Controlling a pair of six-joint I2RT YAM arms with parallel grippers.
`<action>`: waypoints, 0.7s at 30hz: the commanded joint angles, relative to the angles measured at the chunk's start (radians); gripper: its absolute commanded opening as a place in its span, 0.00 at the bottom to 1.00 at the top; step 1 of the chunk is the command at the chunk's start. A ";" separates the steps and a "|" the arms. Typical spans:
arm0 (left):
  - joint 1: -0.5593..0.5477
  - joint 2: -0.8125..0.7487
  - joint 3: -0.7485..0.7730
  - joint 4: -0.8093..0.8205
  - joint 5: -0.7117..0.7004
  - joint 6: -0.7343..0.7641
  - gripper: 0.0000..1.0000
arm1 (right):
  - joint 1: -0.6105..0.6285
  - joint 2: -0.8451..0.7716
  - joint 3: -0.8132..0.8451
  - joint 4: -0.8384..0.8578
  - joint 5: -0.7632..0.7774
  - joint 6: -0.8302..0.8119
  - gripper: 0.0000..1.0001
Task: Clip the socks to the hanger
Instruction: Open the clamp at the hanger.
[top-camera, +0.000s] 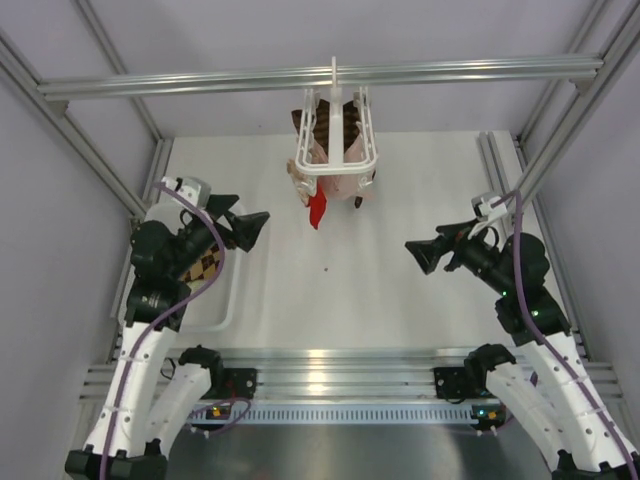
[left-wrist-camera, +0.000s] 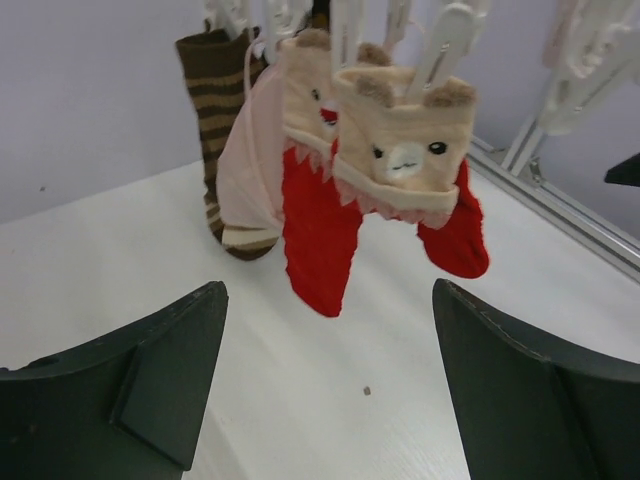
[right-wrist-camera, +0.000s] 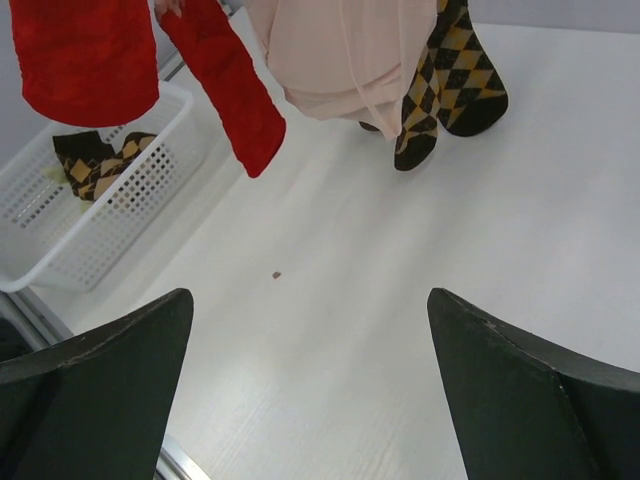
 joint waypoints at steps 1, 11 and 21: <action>-0.073 -0.014 -0.068 0.361 0.084 -0.005 0.88 | -0.011 0.025 0.071 0.085 -0.037 -0.004 1.00; -0.520 0.104 -0.034 0.420 -0.200 0.249 0.72 | -0.006 0.093 0.154 0.133 -0.119 0.023 1.00; -0.577 0.187 0.004 0.520 -0.349 0.269 0.53 | 0.035 0.160 0.304 0.125 -0.166 0.051 1.00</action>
